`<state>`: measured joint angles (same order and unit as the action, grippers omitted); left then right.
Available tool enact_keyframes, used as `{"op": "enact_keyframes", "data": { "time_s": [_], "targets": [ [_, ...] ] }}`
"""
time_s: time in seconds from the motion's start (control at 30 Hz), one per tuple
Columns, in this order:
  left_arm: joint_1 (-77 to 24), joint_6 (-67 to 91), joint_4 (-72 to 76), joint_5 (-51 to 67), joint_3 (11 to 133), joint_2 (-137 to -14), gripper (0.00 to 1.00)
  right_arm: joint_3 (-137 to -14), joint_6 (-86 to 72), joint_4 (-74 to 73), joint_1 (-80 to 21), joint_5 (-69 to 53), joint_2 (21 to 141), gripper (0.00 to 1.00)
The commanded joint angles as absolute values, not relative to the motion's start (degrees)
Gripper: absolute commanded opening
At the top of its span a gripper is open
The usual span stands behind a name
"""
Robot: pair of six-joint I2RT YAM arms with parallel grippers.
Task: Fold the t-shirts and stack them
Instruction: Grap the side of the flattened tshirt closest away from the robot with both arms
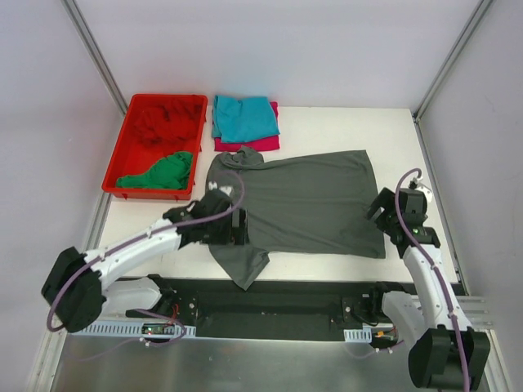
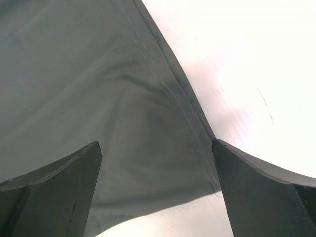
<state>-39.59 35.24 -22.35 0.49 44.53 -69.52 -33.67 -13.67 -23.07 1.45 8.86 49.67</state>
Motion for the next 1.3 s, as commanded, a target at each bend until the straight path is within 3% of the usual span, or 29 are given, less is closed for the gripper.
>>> {"op": "enact_keyframes", "data": {
  "time_s": [0.0,0.1,0.23,0.67,1.17,1.27],
  "targets": [
    [-48.3,46.3,-27.0,5.8,35.2,-60.9,0.99,-31.2,-15.2,-25.5,2.3,11.4,44.8,0.96],
    [-55.8,51.3,-27.1,6.4,34.0,-59.5,0.97,-30.3,-15.4,-25.4,2.5,11.4,43.3,0.96],
    [-62.5,54.4,-27.1,5.4,34.2,-63.1,0.85,-29.7,-15.6,-25.5,2.9,11.5,42.8,0.96],
    [-67.7,59.8,-27.7,0.5,39.3,-77.3,0.50,-27.1,-17.0,-23.0,3.6,11.4,42.6,0.96],
    [-67.9,61.4,-35.2,-6.2,45.1,-83.1,0.38,-27.2,-18.4,-25.9,4.7,10.2,40.4,0.96],
    [-68.1,61.3,-35.7,-6.2,44.9,-83.8,0.32,-27.4,-19.7,-29.3,5.4,11.9,37.4,0.96]
  ]
}}
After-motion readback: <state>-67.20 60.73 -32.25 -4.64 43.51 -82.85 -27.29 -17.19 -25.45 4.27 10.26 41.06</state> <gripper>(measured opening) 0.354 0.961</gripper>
